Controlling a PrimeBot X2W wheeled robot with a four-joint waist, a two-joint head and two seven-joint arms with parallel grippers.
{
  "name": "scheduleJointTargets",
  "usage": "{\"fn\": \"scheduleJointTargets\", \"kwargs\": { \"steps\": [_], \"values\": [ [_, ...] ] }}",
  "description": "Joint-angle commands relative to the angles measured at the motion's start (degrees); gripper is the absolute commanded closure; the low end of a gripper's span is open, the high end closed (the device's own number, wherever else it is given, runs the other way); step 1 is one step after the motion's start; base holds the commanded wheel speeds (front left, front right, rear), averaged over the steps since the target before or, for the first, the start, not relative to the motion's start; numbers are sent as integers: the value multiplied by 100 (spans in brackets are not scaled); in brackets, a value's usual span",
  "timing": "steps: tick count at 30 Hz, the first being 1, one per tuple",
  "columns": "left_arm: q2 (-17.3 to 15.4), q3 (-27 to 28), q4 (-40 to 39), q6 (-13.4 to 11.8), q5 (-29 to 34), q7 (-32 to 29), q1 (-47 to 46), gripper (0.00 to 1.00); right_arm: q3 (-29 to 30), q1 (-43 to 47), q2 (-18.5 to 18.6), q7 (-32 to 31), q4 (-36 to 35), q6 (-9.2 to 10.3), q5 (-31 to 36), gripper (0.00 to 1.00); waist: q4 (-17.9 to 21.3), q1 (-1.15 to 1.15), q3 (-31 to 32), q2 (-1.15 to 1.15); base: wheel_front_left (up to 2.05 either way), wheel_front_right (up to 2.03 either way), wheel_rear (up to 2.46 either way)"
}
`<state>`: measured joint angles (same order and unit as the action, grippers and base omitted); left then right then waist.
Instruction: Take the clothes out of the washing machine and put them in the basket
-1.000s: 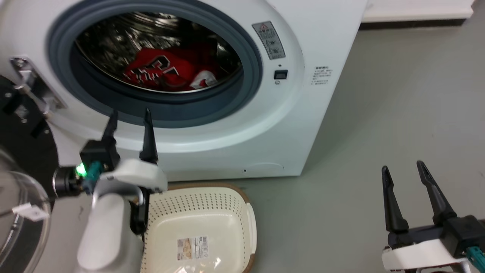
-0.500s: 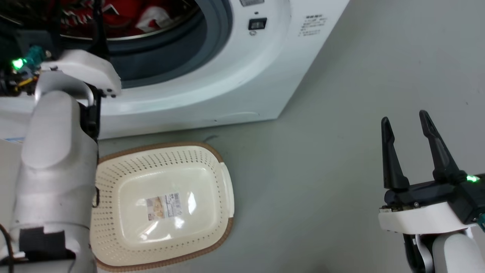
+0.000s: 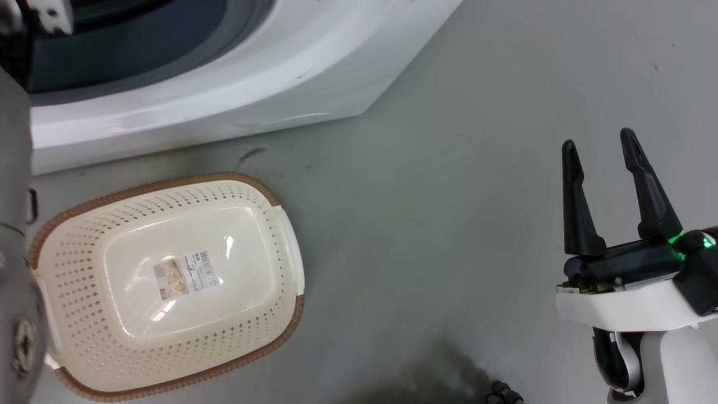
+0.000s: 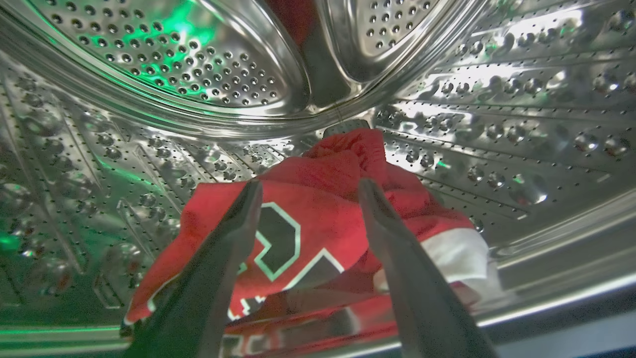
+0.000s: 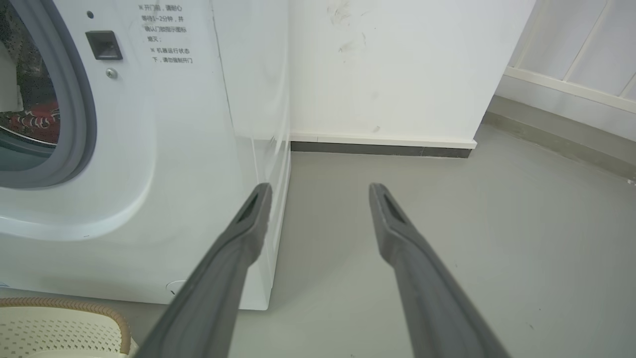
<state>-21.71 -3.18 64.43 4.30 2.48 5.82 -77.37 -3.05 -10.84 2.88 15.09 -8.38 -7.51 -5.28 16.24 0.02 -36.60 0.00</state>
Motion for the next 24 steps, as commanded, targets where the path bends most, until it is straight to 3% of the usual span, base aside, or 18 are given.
{"fn": "scheduleJointTargets", "kwargs": {
  "steps": [1,4,14,24],
  "values": [
    [-117,-92,122,70,79,-207,-325,0,1,-121,-2,13,-45,3,-98,0,151,-2,-243,0,0,0,0],
    [-347,-278,385,181,194,-762,-752,0,-41,-140,-2,12,-80,4,-172,0,251,-2,-410,0,0,0,0],
    [-618,-732,757,304,136,-2385,-1712,0,-86,-255,-3,13,-165,4,-376,0,425,-2,-837,0,0,0,0],
    [-808,-1272,836,308,-203,-3071,-2136,0,-116,-360,-2,13,-268,4,-535,0,516,-2,-1228,0,0,0,0]
  ]
}}
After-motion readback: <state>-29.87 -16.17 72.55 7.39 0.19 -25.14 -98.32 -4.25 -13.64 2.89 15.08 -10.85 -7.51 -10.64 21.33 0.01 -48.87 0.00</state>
